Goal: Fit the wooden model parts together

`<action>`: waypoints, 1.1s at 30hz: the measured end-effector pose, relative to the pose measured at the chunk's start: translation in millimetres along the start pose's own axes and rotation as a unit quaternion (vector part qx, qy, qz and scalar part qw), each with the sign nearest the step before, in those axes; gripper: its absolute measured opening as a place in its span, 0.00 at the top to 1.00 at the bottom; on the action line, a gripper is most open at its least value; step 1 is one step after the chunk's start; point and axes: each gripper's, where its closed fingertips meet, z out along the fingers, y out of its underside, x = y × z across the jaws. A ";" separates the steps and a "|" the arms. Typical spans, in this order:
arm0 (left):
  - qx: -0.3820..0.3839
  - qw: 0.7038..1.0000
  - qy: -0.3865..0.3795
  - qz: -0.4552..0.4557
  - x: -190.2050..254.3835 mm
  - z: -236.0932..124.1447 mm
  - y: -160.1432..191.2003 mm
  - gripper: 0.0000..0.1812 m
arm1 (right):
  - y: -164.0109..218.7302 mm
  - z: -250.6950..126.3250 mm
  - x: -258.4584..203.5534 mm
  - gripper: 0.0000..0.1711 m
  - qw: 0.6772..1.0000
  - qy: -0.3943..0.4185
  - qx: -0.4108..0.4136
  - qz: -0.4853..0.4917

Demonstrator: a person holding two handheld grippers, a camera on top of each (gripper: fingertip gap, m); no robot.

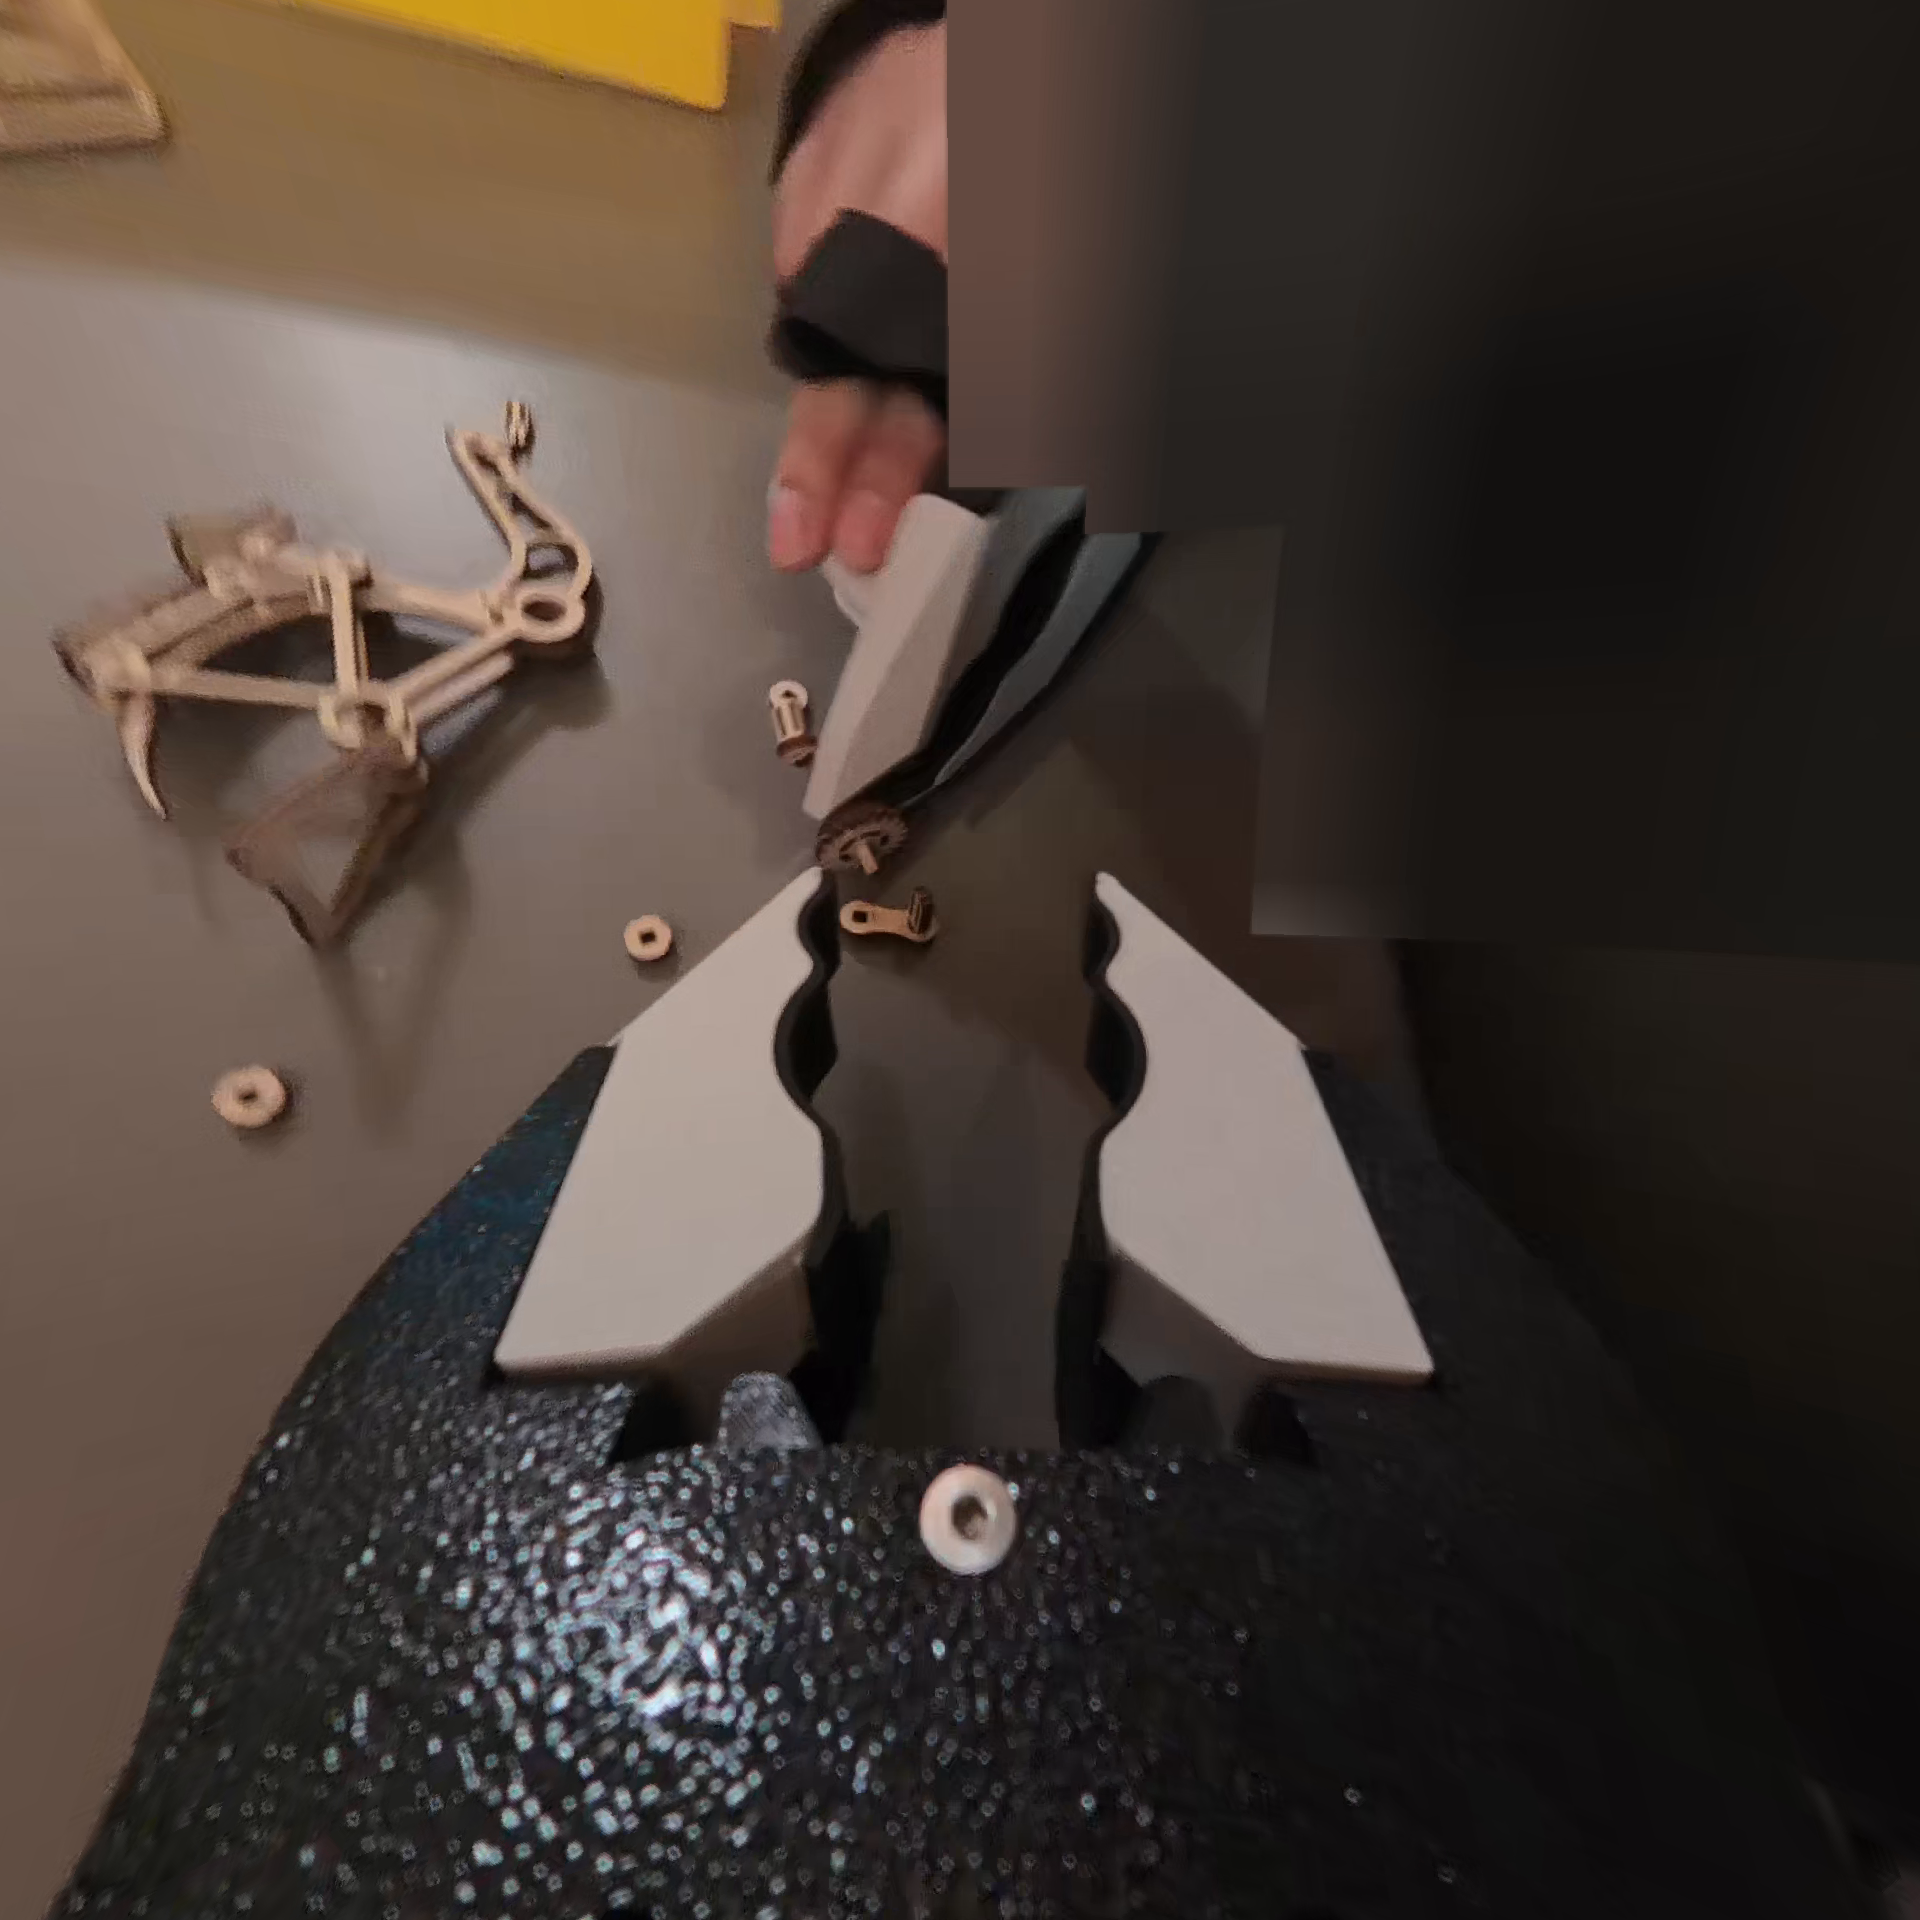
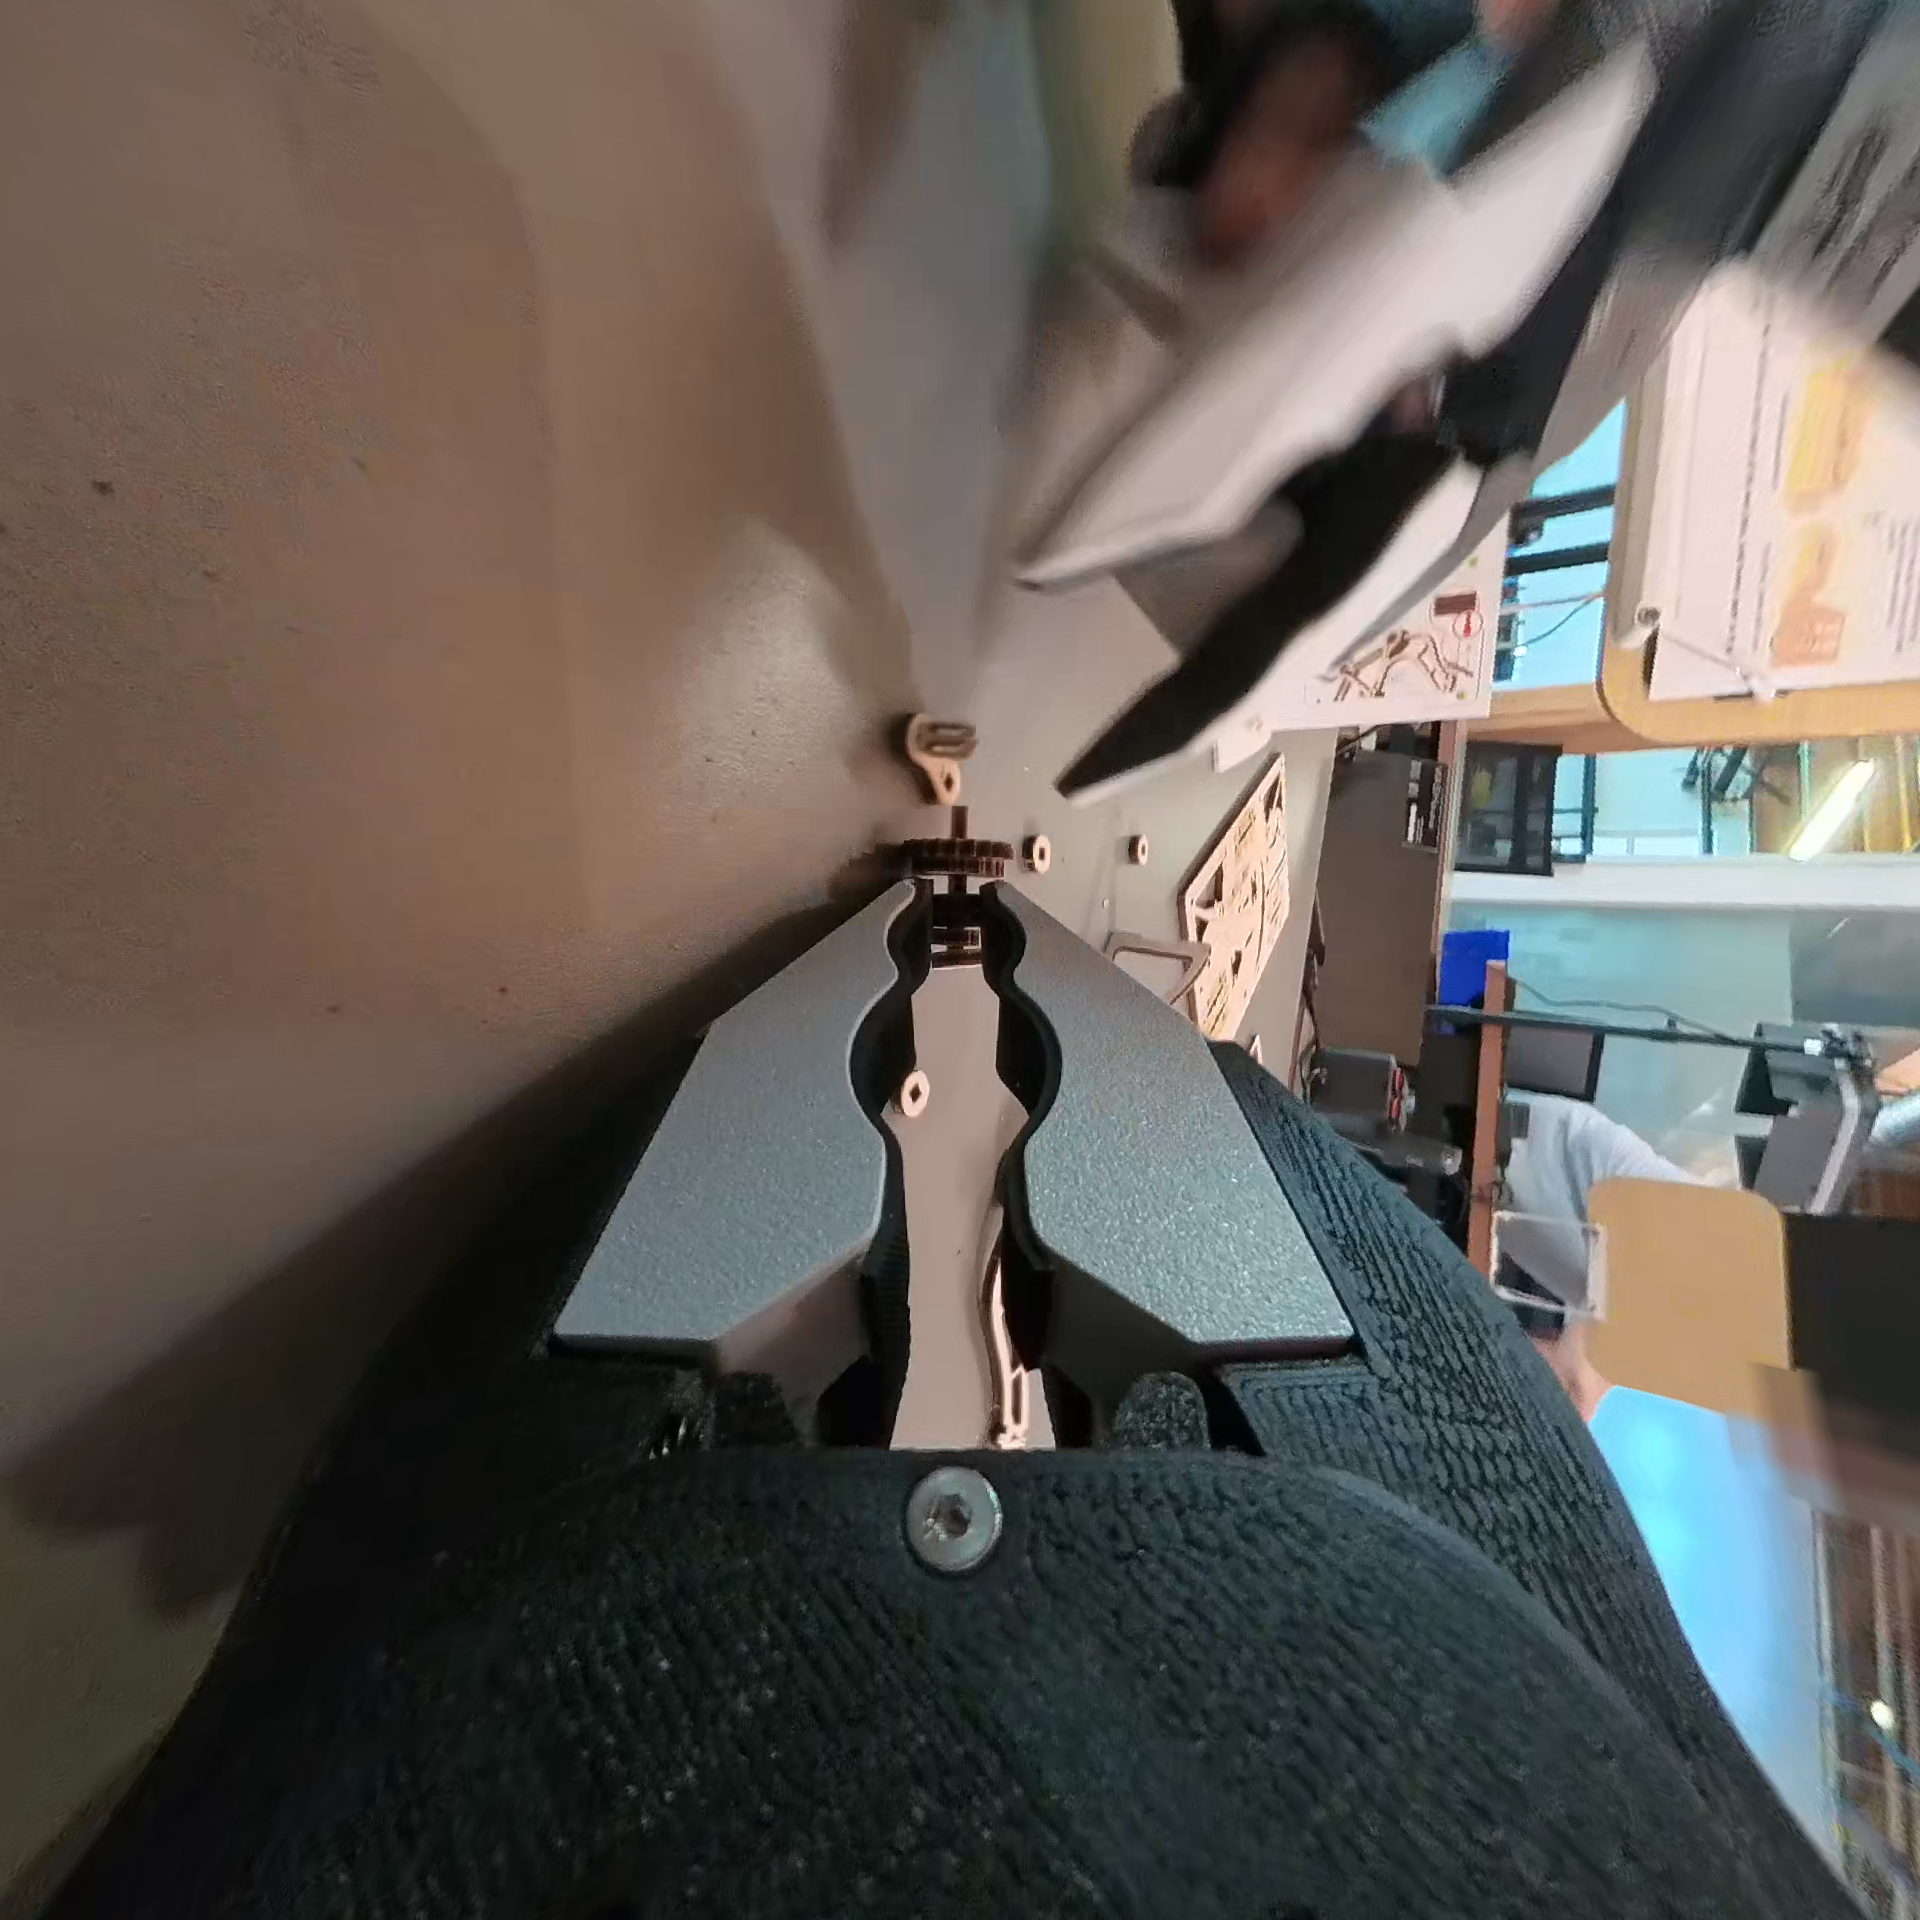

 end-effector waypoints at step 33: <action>0.213 0.960 -0.123 0.131 -14.2 -26.4 -47.4 1.00 | 5.4 -12.5 41.6 0.96 0.962 0.115 0.050 0.243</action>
